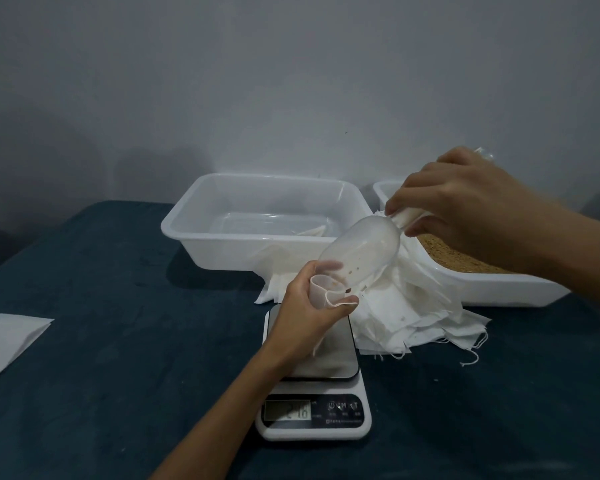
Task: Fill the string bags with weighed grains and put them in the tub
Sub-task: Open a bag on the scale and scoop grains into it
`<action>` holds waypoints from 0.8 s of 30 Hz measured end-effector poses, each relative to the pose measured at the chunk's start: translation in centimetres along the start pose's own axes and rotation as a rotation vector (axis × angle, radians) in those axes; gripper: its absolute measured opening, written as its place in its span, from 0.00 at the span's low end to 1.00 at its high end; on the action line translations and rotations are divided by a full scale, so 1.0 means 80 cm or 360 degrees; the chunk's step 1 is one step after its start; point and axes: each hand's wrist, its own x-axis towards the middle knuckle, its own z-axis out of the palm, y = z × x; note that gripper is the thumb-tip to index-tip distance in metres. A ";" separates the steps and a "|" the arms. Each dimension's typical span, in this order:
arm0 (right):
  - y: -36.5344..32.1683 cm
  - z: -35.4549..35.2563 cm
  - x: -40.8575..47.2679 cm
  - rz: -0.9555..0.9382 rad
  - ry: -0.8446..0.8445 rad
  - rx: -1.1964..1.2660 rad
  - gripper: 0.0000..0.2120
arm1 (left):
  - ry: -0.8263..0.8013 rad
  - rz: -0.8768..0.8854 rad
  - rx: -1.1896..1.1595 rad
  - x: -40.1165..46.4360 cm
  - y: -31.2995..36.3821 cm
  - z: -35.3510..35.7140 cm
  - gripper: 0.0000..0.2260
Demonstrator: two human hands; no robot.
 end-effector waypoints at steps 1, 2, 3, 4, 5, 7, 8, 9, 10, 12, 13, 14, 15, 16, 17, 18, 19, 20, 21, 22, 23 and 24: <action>-0.001 -0.001 0.001 -0.0024 0.0018 -0.0014 0.15 | 0.0003 0.0002 0.0006 0.000 0.000 0.000 0.21; -0.002 -0.001 0.002 -0.0047 0.0038 -0.0033 0.14 | 0.0002 0.0001 0.0011 0.000 0.001 0.000 0.21; -0.003 -0.002 0.002 -0.0068 0.0057 -0.0052 0.14 | 0.0000 -0.0003 0.0012 0.000 0.002 0.000 0.21; -0.005 -0.003 0.002 -0.0086 0.0075 -0.0070 0.13 | -0.0003 -0.0006 0.0008 -0.001 0.003 0.000 0.21; -0.006 -0.003 0.002 -0.0103 0.0094 -0.0086 0.13 | -0.0004 -0.0008 0.0005 -0.002 0.004 0.000 0.21; -0.009 -0.002 0.001 -0.0131 0.0134 -0.0112 0.13 | -0.0005 -0.0005 0.0028 -0.002 0.005 0.000 0.21; -0.011 -0.002 0.001 -0.0142 0.0150 -0.0124 0.12 | -0.0002 0.0000 0.0047 -0.002 0.006 0.000 0.20; -0.012 -0.001 0.000 -0.0149 0.0163 -0.0132 0.12 | 0.0003 0.0004 0.0058 -0.002 0.006 0.000 0.20; -0.013 -0.001 -0.001 -0.0153 0.0173 -0.0134 0.12 | 0.0009 0.0003 0.0055 -0.002 0.007 0.000 0.20; -0.014 0.000 -0.003 -0.0154 0.0195 -0.0129 0.11 | 0.0011 0.0001 0.0030 -0.001 0.007 0.000 0.20; -0.014 0.001 -0.004 -0.0147 0.0202 -0.0122 0.11 | 0.0008 0.0002 0.0024 -0.002 0.007 0.001 0.21; -0.014 0.002 -0.004 -0.0133 0.0202 -0.0109 0.11 | 0.0006 0.0001 0.0022 -0.002 0.007 0.001 0.21; -0.013 0.002 -0.005 -0.0108 0.0196 -0.0089 0.11 | 0.0006 0.0000 0.0022 -0.002 0.007 0.001 0.21; -0.011 0.003 -0.005 -0.0071 0.0185 -0.0061 0.12 | 0.0009 0.0000 0.0021 -0.002 0.007 0.000 0.21; -0.009 0.003 -0.006 -0.0022 0.0171 -0.0029 0.13 | 0.0012 -0.0002 0.0018 -0.002 0.007 0.000 0.21; -0.008 0.004 -0.008 0.0033 0.0156 0.0004 0.14 | 0.0012 -0.0006 0.0012 -0.002 0.007 -0.001 0.21; -0.005 0.006 -0.009 0.0088 0.0140 0.0035 0.15 | 0.0009 -0.0011 0.0005 -0.002 0.007 -0.001 0.21; -0.003 0.008 -0.012 0.0149 0.0121 0.0075 0.15 | 0.0003 -0.0013 -0.0004 -0.002 0.007 -0.001 0.21; -0.001 0.010 -0.015 0.0216 0.0097 0.0134 0.16 | -0.0003 -0.0013 -0.0011 -0.002 0.007 -0.002 0.21; 0.001 0.013 -0.018 0.0296 0.0072 0.0209 0.16 | -0.0007 -0.0010 -0.0011 -0.002 0.007 -0.002 0.21; 0.004 0.016 -0.023 0.0380 0.0053 0.0298 0.16 | -0.0008 -0.0001 -0.0005 -0.002 0.008 -0.002 0.21; 0.007 0.019 -0.028 0.0474 0.0033 0.0404 0.15 | -0.0008 0.0012 0.0009 -0.001 0.008 -0.002 0.21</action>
